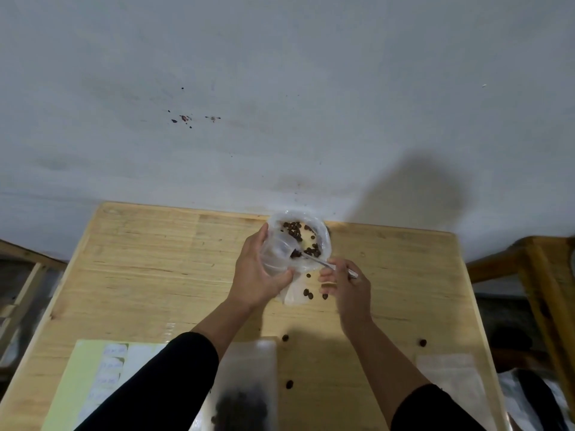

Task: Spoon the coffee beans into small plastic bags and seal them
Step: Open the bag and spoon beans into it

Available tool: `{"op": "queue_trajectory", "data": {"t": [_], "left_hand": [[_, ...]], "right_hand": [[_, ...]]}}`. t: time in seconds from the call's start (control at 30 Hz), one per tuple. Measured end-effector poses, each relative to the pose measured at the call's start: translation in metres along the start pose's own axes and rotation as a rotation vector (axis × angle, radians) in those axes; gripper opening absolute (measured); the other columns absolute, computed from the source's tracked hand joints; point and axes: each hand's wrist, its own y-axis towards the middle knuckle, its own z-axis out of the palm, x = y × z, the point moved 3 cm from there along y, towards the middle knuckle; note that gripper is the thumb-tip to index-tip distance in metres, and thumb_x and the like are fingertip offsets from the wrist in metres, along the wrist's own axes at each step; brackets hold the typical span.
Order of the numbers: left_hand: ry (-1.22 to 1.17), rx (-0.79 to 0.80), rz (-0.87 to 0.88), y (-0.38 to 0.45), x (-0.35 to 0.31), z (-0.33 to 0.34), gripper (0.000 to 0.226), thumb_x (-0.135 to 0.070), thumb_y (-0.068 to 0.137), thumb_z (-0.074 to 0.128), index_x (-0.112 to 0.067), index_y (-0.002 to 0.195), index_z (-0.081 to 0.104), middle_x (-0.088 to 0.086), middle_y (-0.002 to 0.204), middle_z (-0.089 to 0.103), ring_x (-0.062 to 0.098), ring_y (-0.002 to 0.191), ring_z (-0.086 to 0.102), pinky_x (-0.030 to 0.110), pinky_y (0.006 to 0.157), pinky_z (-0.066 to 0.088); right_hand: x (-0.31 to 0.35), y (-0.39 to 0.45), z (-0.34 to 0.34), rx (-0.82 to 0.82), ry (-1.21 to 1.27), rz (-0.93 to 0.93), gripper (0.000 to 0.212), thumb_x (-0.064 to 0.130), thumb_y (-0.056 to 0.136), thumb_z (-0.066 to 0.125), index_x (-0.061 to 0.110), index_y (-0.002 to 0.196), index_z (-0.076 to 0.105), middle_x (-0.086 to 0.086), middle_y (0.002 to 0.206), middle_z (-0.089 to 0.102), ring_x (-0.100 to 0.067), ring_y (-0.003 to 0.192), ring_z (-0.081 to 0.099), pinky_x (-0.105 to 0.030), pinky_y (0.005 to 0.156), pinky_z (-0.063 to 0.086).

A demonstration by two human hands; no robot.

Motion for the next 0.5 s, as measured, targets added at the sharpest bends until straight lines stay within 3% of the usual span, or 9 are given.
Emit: {"op": "queue_trajectory", "data": {"t": [0.2,0.5], "left_hand": [[-0.009,0.013,0.014,0.001,0.000,-0.001,0.103,-0.032,0.065,0.083,-0.021,0.147,0.021,-0.003,0.143,0.037,0.000,0.123,0.032,0.020,0.103,0.029],[-0.005,0.013,0.007,-0.002,-0.001,0.000,0.107,-0.033,0.063,0.084,-0.020,0.147,0.019,-0.003,0.140,0.036,0.003,0.123,0.032,0.019,0.103,0.029]], "right_hand": [[0.005,0.006,-0.002,-0.085,0.128,0.124,0.021,0.016,0.096,0.049,0.003,0.091,0.065,-0.012,0.069,0.067,-0.015,0.055,0.065,-0.022,0.049,0.053],[0.036,0.002,-0.016,-0.161,0.167,0.012,0.023,0.016,0.097,0.046,0.007,0.085,0.063,-0.012,0.069,0.066,-0.019,0.056,0.061,-0.023,0.049,0.050]]}}
